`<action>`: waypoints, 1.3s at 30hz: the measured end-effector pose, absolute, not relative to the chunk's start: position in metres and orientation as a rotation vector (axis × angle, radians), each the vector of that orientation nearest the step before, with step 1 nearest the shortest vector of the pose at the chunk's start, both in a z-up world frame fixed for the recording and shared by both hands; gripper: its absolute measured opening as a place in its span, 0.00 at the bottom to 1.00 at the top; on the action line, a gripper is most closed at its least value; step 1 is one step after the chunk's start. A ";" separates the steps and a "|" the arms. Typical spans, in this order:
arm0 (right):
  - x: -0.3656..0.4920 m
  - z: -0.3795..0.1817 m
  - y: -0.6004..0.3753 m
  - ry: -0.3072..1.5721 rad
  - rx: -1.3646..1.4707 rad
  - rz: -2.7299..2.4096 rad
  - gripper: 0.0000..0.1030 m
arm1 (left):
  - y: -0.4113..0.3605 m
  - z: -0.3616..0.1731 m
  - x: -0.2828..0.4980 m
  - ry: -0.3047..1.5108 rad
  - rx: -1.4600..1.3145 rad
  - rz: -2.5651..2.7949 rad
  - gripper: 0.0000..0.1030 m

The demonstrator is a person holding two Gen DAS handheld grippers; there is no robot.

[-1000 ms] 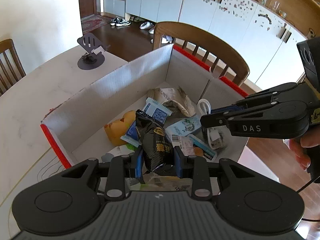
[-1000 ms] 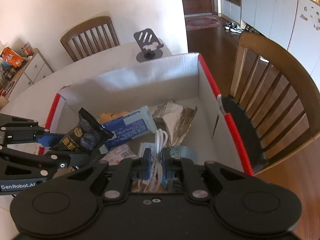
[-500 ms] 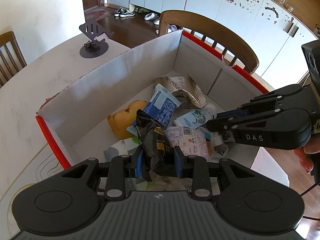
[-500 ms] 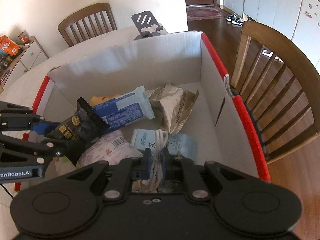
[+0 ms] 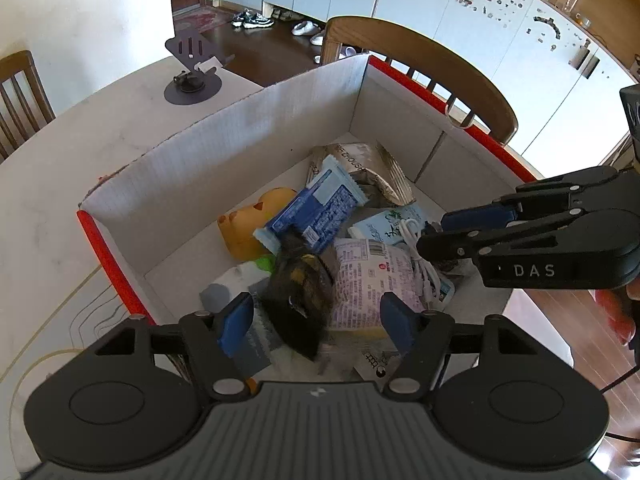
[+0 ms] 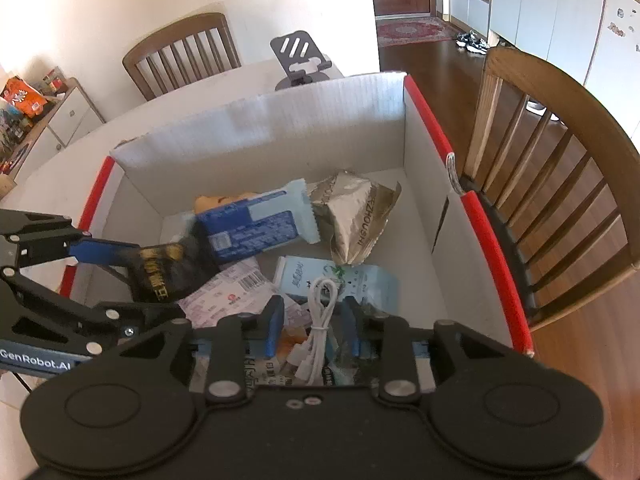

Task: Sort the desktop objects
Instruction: 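Lower both tools into the box and open them to release both items, then withdraw both tools from the box back over the table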

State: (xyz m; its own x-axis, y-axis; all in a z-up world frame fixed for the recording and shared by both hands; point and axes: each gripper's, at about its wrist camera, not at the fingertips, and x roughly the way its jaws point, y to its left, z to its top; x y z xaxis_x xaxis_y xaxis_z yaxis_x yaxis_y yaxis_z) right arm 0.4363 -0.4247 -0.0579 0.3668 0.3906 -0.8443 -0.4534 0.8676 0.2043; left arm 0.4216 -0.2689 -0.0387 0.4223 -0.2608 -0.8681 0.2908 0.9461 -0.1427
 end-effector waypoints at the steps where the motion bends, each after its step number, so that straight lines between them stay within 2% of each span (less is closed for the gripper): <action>1: 0.436 -0.056 -0.425 1.062 -0.063 0.543 0.37 | -0.268 -0.038 0.421 1.081 0.029 -0.348 0.67; 9: 0.430 -0.047 -0.428 1.044 -0.049 0.546 0.42 | -0.268 -0.031 0.412 1.067 0.016 -0.352 0.67; 11: 0.428 -0.046 -0.428 1.040 -0.046 0.552 0.44 | -0.267 -0.030 0.411 1.066 0.010 -0.351 0.70; 30: 0.396 -0.019 -0.431 0.969 -0.054 0.591 0.46 | -0.260 -0.012 0.388 1.013 -0.020 -0.337 0.72; 37: 0.379 -0.009 -0.429 0.922 -0.074 0.581 0.54 | -0.252 -0.006 0.375 0.984 -0.041 -0.326 0.78; 39: 0.374 -0.007 -0.429 0.915 -0.068 0.579 0.57 | -0.251 -0.003 0.370 0.976 -0.044 -0.324 0.83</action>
